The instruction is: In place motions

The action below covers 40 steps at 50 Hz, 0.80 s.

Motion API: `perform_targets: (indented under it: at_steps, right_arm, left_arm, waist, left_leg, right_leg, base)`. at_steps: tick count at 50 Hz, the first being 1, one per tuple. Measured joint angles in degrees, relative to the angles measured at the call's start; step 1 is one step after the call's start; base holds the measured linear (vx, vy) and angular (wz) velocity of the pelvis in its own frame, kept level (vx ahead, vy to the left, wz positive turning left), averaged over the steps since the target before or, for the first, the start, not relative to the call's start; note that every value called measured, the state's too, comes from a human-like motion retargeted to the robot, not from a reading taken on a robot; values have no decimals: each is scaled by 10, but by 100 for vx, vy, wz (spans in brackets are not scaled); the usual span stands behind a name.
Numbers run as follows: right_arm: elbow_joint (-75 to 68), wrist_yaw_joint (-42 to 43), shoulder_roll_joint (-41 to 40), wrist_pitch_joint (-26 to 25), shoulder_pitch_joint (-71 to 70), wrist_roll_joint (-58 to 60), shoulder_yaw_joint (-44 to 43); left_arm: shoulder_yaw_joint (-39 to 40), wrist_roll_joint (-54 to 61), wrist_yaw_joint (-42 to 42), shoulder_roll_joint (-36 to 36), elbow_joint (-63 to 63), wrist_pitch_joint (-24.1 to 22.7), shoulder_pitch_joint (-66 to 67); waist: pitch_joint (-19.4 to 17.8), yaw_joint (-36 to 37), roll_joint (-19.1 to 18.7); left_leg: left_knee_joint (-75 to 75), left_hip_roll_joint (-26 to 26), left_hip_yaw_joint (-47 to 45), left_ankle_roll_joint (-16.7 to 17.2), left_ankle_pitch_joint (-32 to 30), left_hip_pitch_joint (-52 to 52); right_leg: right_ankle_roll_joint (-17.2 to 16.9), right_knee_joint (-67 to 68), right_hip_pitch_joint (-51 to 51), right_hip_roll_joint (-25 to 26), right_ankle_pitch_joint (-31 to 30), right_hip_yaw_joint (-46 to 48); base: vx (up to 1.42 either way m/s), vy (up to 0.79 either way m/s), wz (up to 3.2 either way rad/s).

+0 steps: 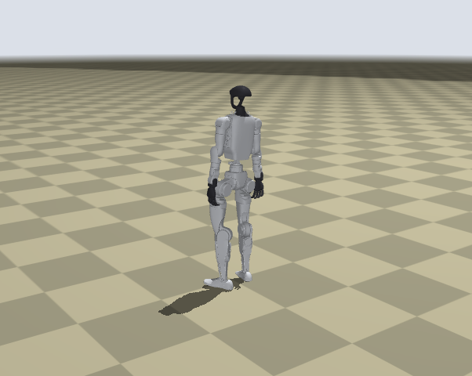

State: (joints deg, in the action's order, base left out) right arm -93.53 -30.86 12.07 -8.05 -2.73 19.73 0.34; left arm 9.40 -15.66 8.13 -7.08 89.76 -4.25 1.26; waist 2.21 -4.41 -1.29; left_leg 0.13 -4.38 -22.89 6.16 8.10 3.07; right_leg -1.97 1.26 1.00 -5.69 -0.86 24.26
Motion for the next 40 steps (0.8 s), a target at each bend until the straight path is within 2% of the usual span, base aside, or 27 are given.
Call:
perform_targets:
  at_steps: [5,9,13,17,22,25,30,33,36,40]
  right_arm:
    - [-30,11,-5,-9,81,-195,-50]
    - [-32,44,-2,-12,108,-262,-63]
    - [-19,56,2,-15,99,-222,-40]
    - [23,64,2,-12,80,-137,-9]
    - [77,73,-3,13,52,-63,24]
    - [75,77,-8,19,27,-70,41]
    - [1,31,-9,-8,-63,-113,41]
    - [-36,47,0,-37,-147,-116,8]
    - [-32,50,8,-48,-229,-132,-25]
    - [9,33,5,-45,-330,-168,-61]
  left_arm:
    - [44,74,-52,54,3,11,60]
    - [37,118,-52,57,20,42,75]
    - [3,71,9,42,13,71,71]
    - [-23,24,5,26,-13,62,67]
    - [-11,83,-27,24,-6,46,51]
    - [0,126,5,19,22,59,28]
    - [-14,123,36,-35,76,129,-72]
    - [-40,87,48,-77,76,151,-159]
    - [-58,71,25,-113,76,134,-270]
    - [-48,134,-14,-127,47,103,-405]
  waist:
    - [4,11,-1]
    - [10,3,-6]
    - [2,-5,-9]
    - [0,-6,-15]
    - [-1,-6,-17]
    - [-2,-10,-16]
    - [6,-14,-10]
    - [13,-6,-9]
    - [25,-2,-7]
    - [51,2,-4]
  left_leg:
    - [1,-4,-1,2,-4,-23]
    - [3,-6,2,3,-7,-36]
    - [7,-11,1,5,-7,-38]
    - [2,-14,-10,4,-6,-33]
    - [0,-19,-23,5,-5,-27]
    - [-1,-20,-28,5,-5,-21]
    - [1,-18,-20,3,-6,-12]
    - [2,-17,-16,2,-6,-8]
    - [4,-17,-11,1,-6,-8]
    - [6,-17,-4,1,-6,-15]
  right_leg:
    - [-3,1,-21,-2,-3,0]
    - [-4,1,-30,-3,-4,5]
    - [-4,2,-34,-2,-7,0]
    - [-3,5,-42,3,-10,-12]
    - [-3,8,-50,7,-14,-28]
    - [-3,8,-47,9,-14,-31]
    - [0,5,-32,9,-12,-20]
    - [1,5,-24,9,-11,-15]
    - [2,3,-18,10,-9,-7]
    - [2,2,-17,10,-7,2]
  base:
    - [0,0,-2]
    - [1,0,11]
    - [-5,-1,-9]
    - [-3,-1,-31]
    - [-3,-2,-28]
    - [0,0,0]
    - [-3,-2,11]
    - [0,0,0]
    - [-6,0,20]
    - [-1,-1,16]
